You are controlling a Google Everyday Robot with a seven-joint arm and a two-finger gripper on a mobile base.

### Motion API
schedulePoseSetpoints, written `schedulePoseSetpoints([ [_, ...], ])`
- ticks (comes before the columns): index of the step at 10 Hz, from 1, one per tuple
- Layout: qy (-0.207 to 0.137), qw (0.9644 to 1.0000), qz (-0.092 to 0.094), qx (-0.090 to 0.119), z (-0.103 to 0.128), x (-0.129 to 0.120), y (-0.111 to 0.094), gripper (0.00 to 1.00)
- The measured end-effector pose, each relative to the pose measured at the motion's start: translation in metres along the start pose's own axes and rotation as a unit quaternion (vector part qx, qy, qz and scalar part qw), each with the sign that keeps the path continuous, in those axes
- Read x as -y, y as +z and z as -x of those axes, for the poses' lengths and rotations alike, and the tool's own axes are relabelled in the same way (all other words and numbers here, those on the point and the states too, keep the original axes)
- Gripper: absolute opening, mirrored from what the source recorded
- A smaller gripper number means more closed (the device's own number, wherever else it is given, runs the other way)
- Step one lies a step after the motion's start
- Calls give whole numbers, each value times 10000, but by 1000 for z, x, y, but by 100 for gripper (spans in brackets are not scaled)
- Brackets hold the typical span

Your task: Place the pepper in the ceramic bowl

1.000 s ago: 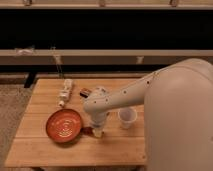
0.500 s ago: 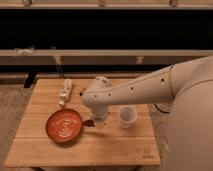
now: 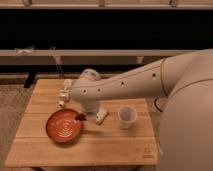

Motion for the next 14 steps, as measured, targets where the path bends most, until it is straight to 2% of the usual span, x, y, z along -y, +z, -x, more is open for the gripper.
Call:
schedulePoseSetpoints([
  [2,-130,9999,-12,5,15,-5,0,27],
  [7,-617,9979,31,179,63,-30,1,77],
  [11,-1016,9947,-52,167,90,-26,2,80],
  [14,-1261,9915,-241,230,104,-14,-7,80],
])
